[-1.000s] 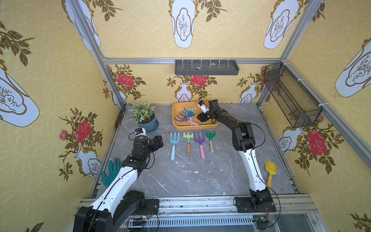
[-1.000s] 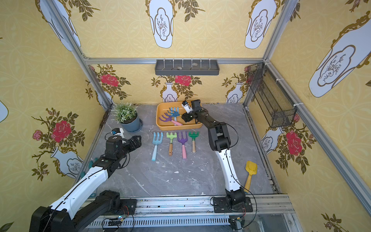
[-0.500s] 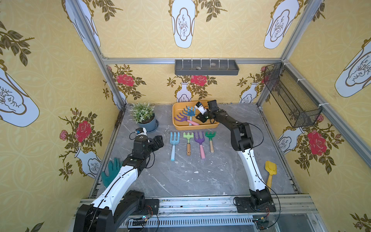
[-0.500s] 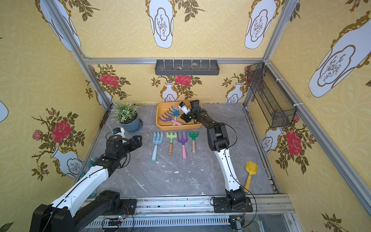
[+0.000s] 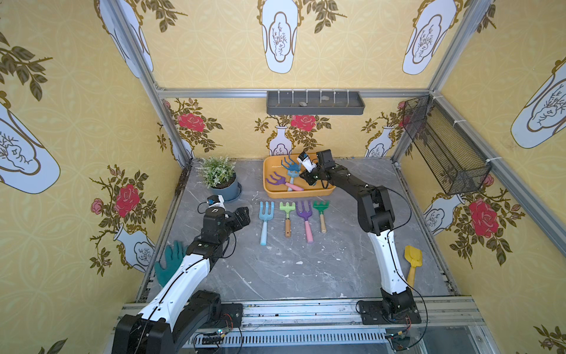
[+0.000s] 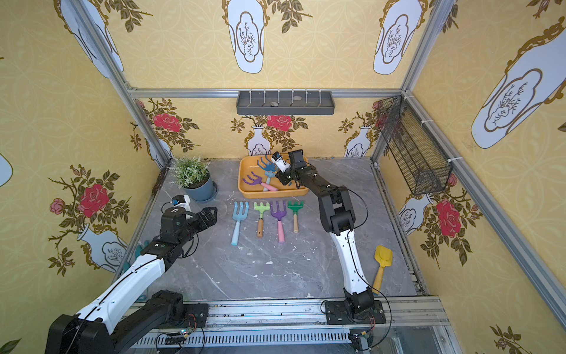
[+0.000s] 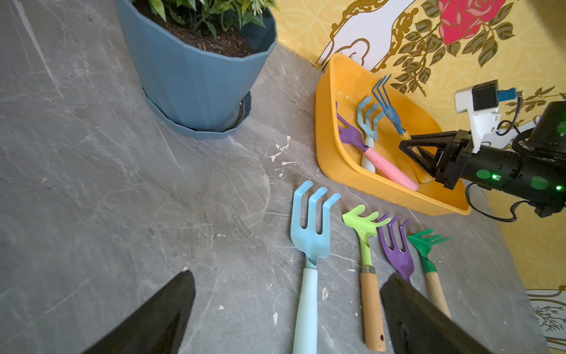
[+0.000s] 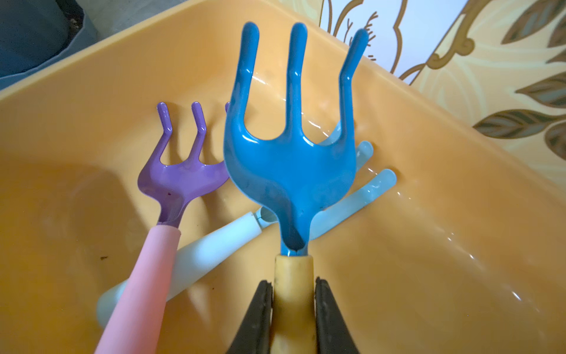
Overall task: Take the hand rake out of the storage box
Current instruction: Pick up the rake from the storage box, then place the rake at the center of the board.
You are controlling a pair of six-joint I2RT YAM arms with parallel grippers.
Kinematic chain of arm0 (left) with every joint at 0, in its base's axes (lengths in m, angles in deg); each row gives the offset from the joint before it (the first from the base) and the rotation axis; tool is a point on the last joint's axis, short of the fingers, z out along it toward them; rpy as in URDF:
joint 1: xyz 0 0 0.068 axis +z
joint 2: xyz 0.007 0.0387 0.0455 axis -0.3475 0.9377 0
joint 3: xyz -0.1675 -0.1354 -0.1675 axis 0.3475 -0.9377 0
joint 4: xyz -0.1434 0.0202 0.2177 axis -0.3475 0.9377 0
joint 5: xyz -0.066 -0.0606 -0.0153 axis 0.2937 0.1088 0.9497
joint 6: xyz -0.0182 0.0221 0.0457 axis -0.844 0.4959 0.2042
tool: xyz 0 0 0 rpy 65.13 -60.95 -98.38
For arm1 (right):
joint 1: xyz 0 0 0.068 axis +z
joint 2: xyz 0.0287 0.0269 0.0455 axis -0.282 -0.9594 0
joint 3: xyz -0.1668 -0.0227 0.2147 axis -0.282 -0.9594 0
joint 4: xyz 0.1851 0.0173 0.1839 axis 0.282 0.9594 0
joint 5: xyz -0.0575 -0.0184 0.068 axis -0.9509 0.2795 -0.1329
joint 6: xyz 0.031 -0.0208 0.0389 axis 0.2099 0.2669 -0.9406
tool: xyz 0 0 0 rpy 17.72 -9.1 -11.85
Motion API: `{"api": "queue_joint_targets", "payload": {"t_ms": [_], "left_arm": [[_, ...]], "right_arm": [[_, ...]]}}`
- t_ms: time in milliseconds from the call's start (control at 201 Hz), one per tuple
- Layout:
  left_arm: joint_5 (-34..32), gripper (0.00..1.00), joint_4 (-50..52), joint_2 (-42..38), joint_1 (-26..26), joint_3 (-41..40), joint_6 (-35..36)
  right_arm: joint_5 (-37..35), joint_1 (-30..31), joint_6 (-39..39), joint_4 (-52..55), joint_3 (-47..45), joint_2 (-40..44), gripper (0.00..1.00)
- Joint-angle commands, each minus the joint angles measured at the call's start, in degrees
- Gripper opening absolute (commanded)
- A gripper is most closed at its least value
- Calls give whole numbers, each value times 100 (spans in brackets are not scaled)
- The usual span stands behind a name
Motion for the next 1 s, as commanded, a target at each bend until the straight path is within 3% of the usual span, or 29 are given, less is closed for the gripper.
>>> {"api": "queue_joint_targets", "payload": {"t_ms": [0,154,274,473,617,762,991], "left_arm": [[82,100,-140,-67,3,-62,-109],[194,100,-140,-163,1,-152,-378],[386,100,-131,-271,1,-249,-567],[539,100,297,-710,-2,-437,-820],[628,100,685,-1259,-31,-703,-997],[465,100,1224,-1754,-216,-970,-1167],[-180,97,1688,-2383,-976,-1319,-1474]], "right_arm": [[-706,96,-1024,-683,-548,730,0],[-1543,524,-2246,-1837,-2707,2450,0],[-2321,1123,-2975,-2114,-4111,3558,0],[-3883,2869,-3935,-1778,-5497,4490,0],[-4552,4321,-4760,-1983,-6258,4659,0],[-5209,5519,-5620,-1835,-6220,4104,0],[-5523,6231,-6314,-1826,-6291,3554,0]]}}
